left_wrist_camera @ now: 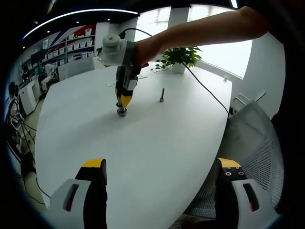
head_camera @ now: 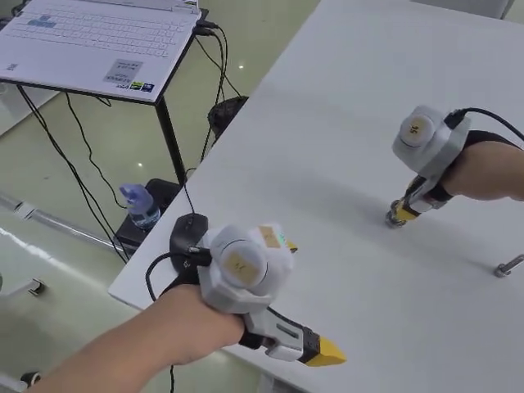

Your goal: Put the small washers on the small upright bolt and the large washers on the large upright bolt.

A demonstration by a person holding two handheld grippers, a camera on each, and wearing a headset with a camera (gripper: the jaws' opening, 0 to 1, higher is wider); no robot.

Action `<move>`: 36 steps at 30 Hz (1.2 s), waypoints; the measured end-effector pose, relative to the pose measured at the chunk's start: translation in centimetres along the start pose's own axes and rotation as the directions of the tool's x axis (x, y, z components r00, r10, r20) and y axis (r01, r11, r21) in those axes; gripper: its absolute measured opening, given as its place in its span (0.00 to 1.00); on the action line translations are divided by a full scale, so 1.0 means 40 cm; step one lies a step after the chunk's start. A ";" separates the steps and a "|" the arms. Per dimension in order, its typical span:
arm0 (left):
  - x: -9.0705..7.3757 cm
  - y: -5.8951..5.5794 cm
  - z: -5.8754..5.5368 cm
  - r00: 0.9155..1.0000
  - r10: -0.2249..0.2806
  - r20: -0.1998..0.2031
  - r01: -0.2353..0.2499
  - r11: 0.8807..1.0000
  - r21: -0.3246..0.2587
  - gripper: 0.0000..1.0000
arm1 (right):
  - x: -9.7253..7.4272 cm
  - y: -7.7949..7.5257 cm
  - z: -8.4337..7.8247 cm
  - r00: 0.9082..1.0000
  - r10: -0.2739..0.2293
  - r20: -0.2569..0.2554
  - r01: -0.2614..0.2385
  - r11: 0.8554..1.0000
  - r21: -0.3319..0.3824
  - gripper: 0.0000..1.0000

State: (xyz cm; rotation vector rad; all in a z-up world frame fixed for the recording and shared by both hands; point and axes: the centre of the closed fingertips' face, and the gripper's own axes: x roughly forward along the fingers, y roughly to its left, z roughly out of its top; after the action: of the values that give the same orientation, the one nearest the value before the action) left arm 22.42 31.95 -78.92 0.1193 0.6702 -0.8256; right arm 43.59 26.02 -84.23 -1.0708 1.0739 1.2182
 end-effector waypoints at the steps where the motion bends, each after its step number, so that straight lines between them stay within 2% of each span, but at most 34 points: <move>1: -0.001 0.001 -0.001 1.000 0.001 -0.001 -0.001 1.000 0.001 0.95 | 0.004 0.000 0.000 1.000 -0.001 -0.002 0.001 1.000 -0.002 0.22; 15: -0.007 0.007 -0.013 1.000 0.002 -0.005 -0.002 1.000 -0.007 0.94 | 0.046 -0.005 -0.005 1.000 0.007 -0.024 -0.007 1.000 0.014 0.22; 17: -0.007 0.006 -0.011 1.000 0.001 -0.002 -0.001 1.000 -0.010 0.94 | 0.045 -0.004 0.001 1.000 0.011 -0.012 -0.010 1.000 0.023 0.22; 25: 0.002 -0.002 -0.011 1.000 -0.009 -0.005 0.009 1.000 -0.008 0.92 | 0.044 0.002 0.001 1.000 0.020 -0.020 -0.020 0.999 0.037 0.23; 36: 0.002 -0.006 -0.004 1.000 -0.007 -0.002 0.007 1.000 -0.004 0.91 | 0.038 0.009 -0.011 1.000 0.021 -0.019 -0.021 0.999 0.027 0.26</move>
State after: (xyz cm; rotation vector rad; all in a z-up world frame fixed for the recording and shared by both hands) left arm 22.19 31.78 -79.05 0.1143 0.6748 -0.8306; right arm 43.29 25.87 -85.82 -1.0550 1.1152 1.2095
